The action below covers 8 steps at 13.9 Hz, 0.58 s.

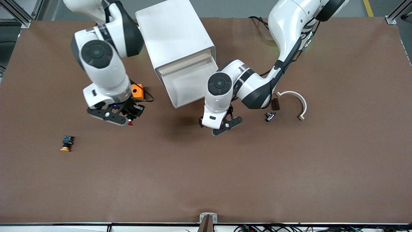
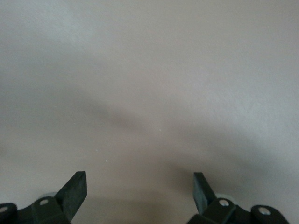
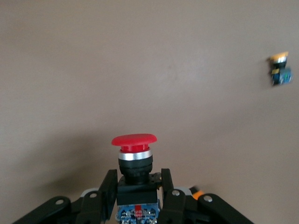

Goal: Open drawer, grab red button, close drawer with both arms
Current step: 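Carry the red button beside the yellow button while the left gripper pushes the drawer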

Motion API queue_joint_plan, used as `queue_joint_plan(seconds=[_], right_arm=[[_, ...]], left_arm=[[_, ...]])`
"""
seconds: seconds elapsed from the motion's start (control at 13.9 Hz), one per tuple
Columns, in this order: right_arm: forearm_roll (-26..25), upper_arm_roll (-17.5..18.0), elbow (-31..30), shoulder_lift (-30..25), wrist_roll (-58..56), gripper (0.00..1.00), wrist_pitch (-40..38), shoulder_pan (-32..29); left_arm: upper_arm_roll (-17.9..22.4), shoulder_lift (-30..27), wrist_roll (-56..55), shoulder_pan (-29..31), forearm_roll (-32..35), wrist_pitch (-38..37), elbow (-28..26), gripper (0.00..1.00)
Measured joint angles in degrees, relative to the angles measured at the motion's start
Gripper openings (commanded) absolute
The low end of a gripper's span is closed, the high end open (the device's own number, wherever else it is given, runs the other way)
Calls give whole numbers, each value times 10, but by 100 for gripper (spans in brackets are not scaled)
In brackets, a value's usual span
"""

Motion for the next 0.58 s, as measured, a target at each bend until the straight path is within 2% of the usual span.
queue_joint_plan(seconds=[0.29, 0.58], right_arm=[[0, -1, -26, 5, -144, 0, 67, -84], [0, 0, -82, 25, -184, 0, 171, -139]], left_arm=[[-14, 1, 7, -12, 0, 42, -33, 100], [-45, 1, 7, -15, -14, 65, -45, 100]])
